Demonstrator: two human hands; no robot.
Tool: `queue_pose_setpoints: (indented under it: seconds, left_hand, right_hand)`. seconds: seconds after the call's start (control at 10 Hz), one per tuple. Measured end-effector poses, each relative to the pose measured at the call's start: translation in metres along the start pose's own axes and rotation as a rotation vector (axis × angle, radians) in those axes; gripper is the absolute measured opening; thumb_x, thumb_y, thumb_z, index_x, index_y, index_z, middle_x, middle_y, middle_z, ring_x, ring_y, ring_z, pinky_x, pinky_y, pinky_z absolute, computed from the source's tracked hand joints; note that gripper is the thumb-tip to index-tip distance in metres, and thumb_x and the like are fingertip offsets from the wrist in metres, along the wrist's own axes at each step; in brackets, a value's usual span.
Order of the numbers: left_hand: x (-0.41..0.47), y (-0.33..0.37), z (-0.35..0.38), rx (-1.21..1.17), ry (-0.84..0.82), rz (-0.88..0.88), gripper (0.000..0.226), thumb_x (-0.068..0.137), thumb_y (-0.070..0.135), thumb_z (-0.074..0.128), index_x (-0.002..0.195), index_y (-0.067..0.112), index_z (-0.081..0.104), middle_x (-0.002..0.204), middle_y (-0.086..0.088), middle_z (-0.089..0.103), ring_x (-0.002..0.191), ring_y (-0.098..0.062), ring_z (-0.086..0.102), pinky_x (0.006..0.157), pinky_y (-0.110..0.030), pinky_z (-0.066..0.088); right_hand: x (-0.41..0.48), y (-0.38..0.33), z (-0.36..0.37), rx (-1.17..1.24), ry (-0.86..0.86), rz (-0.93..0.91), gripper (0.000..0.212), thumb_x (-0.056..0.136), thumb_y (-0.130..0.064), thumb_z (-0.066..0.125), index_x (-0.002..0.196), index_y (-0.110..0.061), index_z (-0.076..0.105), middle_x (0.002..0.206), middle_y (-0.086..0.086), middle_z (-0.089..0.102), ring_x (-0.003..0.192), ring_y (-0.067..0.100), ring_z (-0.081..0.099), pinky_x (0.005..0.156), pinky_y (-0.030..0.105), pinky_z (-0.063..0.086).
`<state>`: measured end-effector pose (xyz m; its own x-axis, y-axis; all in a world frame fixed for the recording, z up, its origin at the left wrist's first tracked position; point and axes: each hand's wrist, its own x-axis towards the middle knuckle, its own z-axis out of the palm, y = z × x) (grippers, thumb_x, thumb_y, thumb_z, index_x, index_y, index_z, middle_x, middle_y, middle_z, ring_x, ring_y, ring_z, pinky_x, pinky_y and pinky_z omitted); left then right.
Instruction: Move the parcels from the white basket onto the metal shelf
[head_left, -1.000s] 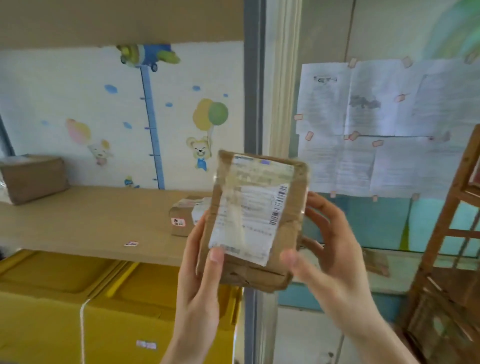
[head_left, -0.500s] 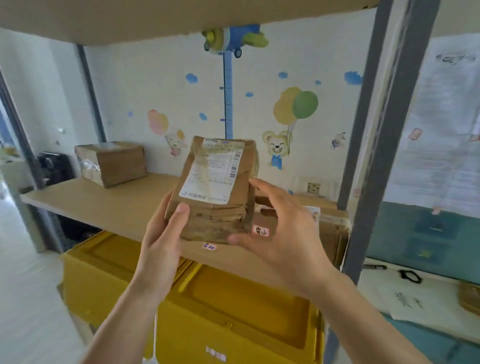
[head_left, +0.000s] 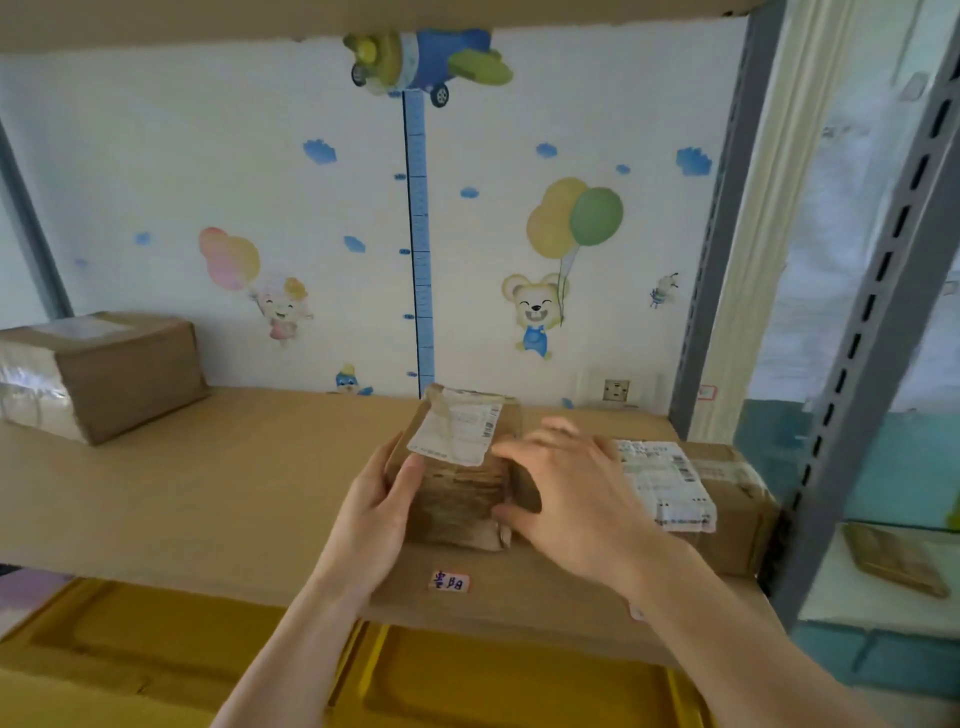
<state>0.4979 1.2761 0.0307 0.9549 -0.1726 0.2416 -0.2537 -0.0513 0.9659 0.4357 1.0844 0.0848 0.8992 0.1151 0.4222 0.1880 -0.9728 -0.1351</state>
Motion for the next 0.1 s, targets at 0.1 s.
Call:
queue_pose_setpoints:
  seconds: [0.1]
  left_hand:
    - [-0.0013, -0.0003, -0.0051, 0.105, 0.073, 0.097, 0.067, 0.089, 0.061, 0.050, 0.152, 0.036, 0.047, 0.128, 0.035, 0.065, 0.133, -0.007, 0.059, 0.097, -0.016, 0.050]
  right_hand:
    - [-0.0002, 0.0008, -0.0013, -0.031, -0.013, 0.016, 0.069, 0.084, -0.060, 0.068, 0.146, -0.038, 0.047, 0.143, -0.011, 0.059, 0.143, 0.020, 0.036, 0.112, 0.052, 0.030]
